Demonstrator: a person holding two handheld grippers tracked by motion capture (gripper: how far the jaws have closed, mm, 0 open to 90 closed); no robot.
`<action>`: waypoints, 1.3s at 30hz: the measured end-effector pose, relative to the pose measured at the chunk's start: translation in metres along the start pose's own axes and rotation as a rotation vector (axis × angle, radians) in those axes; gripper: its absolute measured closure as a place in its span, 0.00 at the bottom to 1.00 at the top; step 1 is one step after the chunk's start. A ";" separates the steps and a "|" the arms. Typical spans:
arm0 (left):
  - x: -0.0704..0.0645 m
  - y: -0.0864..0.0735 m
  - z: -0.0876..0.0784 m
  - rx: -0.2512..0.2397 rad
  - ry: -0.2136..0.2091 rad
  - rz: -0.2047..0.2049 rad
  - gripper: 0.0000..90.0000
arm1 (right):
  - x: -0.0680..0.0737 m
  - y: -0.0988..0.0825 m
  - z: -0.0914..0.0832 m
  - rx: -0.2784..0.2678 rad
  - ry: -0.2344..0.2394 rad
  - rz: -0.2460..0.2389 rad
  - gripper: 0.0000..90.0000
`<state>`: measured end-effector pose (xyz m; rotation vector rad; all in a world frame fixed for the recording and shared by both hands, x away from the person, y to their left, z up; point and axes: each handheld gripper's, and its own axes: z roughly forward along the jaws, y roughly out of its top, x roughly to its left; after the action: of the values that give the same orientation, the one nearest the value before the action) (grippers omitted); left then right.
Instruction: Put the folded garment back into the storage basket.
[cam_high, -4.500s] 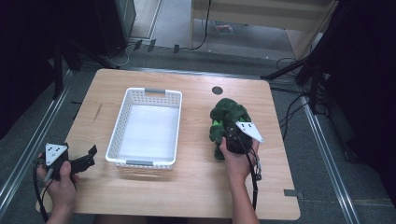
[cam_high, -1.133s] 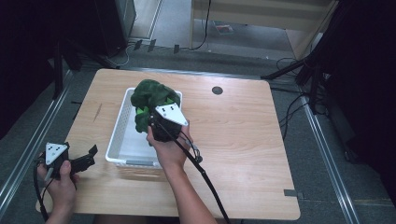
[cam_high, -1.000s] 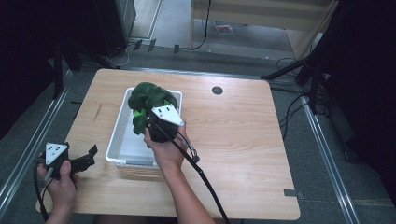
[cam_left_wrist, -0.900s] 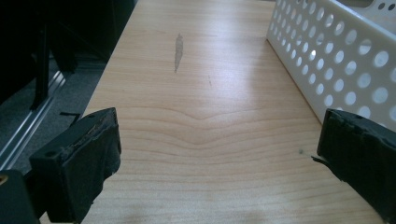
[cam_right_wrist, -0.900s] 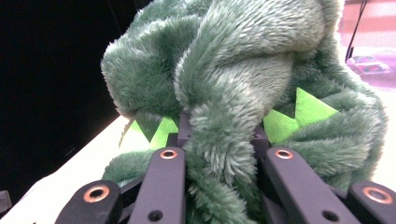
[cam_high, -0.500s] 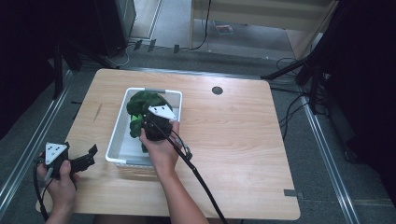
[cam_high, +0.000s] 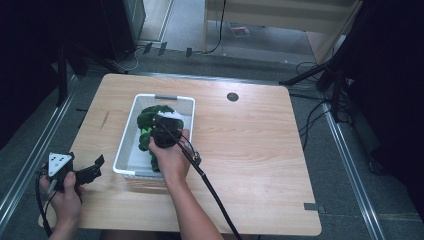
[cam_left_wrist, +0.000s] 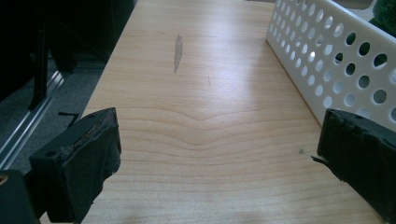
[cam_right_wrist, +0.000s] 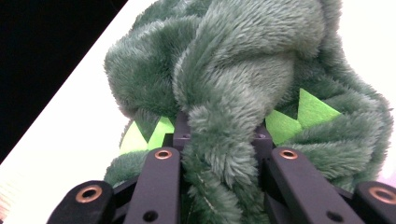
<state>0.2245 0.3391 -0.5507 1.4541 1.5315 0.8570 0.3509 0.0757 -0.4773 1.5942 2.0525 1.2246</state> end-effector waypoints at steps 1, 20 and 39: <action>0.000 0.000 0.000 0.000 0.000 0.000 0.01 | 0.000 0.000 0.001 0.008 -0.005 0.010 0.81; 0.000 0.000 0.000 0.001 -0.001 0.002 0.01 | 0.004 0.004 0.024 0.219 -0.090 0.036 0.79; -0.001 0.000 0.001 -0.002 -0.002 0.002 0.01 | -0.002 0.003 0.040 0.327 -0.108 0.063 0.73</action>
<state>0.2250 0.3385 -0.5508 1.4547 1.5273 0.8576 0.3797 0.0926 -0.4999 1.8331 2.2344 0.8301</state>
